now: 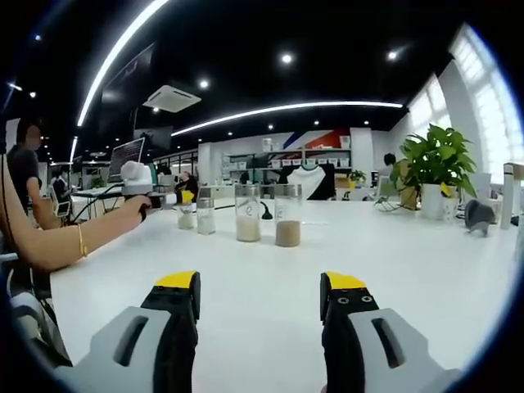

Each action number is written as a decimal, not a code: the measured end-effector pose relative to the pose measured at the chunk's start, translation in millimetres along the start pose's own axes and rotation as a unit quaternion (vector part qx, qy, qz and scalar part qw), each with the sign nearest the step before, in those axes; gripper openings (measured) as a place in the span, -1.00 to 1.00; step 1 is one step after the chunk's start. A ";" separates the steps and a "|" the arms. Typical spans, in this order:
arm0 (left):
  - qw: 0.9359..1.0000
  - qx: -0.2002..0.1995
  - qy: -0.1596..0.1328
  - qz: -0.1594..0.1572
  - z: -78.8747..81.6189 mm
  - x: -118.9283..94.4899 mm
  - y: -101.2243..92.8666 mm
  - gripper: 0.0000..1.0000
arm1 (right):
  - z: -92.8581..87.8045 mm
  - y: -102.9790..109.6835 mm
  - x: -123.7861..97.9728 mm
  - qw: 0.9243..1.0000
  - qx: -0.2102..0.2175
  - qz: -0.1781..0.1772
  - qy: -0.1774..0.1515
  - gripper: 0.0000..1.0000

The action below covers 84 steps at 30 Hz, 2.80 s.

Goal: Rotate the seasoning bottle until the label or dispensing opening points toward the visible target arrow and the bottle remains upright within the marked orientation range

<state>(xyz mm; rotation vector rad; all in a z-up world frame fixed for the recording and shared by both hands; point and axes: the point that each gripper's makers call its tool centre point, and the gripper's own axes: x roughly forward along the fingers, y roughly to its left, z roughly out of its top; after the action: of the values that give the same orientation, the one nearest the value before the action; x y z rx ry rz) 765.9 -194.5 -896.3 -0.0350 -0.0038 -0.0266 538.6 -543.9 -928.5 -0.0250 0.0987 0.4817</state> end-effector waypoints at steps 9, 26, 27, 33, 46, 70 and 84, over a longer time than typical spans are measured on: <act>1.000 0.011 0.020 -0.005 -15.7 6.0 -0.5 0.14 | -3.0 0.8 0.6 1.000 0.006 -0.002 0.001 0.16; 0.999 0.019 0.028 -0.011 -26.6 7.2 -4.4 -0.06 | -4.8 4.3 2.4 1.000 0.007 -0.003 0.004 0.12; 0.999 0.016 0.024 -0.013 -24.8 7.6 -5.3 -0.08 | -4.0 5.3 2.7 1.000 0.005 -0.001 0.003 0.12; 0.999 0.020 0.017 -0.019 -21.8 8.4 -8.2 -0.24 | -4.3 8.1 3.6 1.000 0.000 0.004 0.007 0.10; 1.000 0.005 0.006 -0.001 -17.5 1.4 -5.9 -0.26 | -7.6 11.2 2.4 1.000 0.002 0.005 0.009 0.10; 0.999 0.023 -0.030 -0.006 19.9 -4.4 -8.1 -0.27 | 6.5 18.1 4.1 1.000 0.012 0.009 -0.011 0.07; 0.999 0.028 -0.032 -0.020 36.6 -48.4 -4.5 -0.26 | 17.6 33.6 1.7 0.999 0.005 0.031 -0.026 0.07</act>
<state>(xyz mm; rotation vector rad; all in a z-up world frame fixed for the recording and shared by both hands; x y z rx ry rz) 717.2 -196.4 -859.8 0.0210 -0.0694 -0.0659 526.1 -512.6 -911.1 0.0015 0.0507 0.5443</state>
